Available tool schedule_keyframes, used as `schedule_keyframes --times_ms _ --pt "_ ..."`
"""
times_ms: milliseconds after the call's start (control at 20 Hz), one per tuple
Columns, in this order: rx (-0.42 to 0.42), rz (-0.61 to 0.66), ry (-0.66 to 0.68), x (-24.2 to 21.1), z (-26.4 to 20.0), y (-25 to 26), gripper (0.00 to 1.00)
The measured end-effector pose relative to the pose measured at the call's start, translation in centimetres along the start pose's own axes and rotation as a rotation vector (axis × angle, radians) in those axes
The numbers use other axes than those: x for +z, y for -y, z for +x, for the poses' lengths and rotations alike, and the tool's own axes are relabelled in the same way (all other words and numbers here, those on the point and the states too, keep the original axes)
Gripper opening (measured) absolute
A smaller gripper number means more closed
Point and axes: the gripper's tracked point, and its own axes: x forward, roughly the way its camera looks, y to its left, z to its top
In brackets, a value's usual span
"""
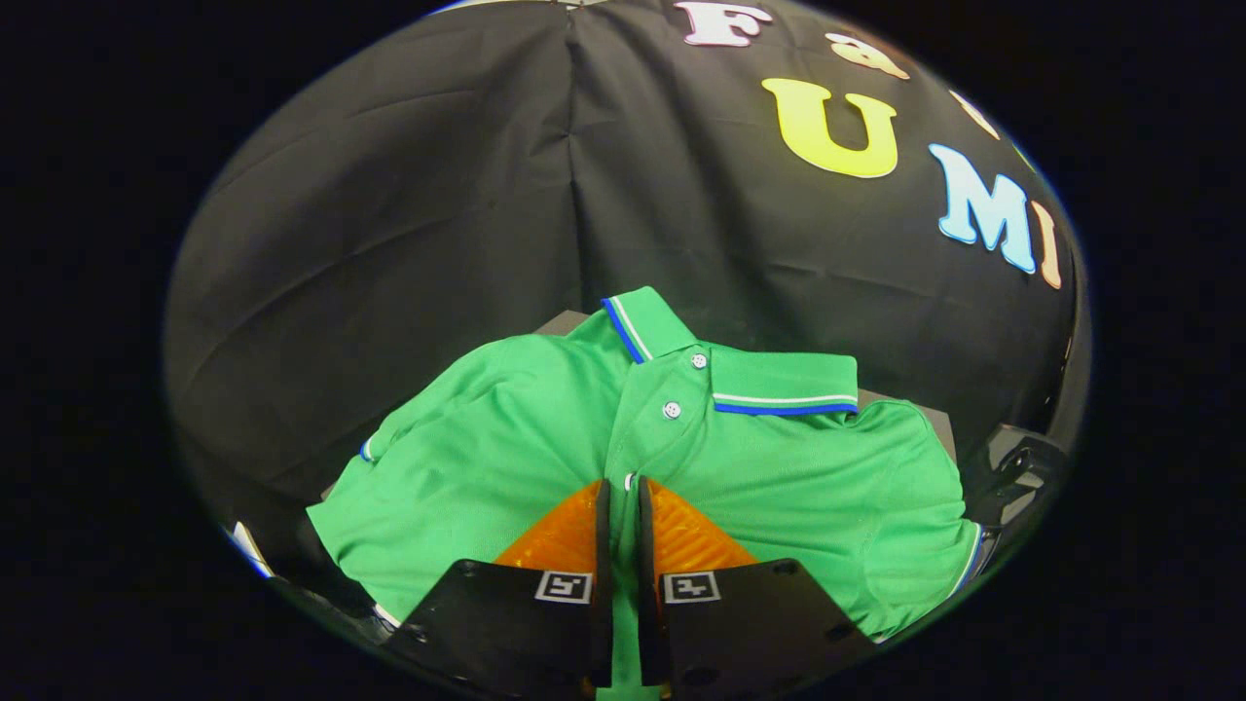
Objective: Put the clothes into the washing machine and then close the washing machine lid.
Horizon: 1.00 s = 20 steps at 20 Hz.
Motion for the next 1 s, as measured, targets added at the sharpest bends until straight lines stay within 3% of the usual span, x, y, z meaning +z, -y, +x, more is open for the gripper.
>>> schedule_keyframes --times_ms 100,300,500,1000 --pt "0.009 0.007 0.039 0.4 -0.9 0.1 0.01" --pt "-0.007 -0.028 0.168 3.0 -3.4 0.7 0.01" --pt "-0.089 -0.081 0.270 5.3 -6.7 2.5 0.01" --pt "-0.252 -0.068 0.387 7.3 -12.9 10.2 0.01"
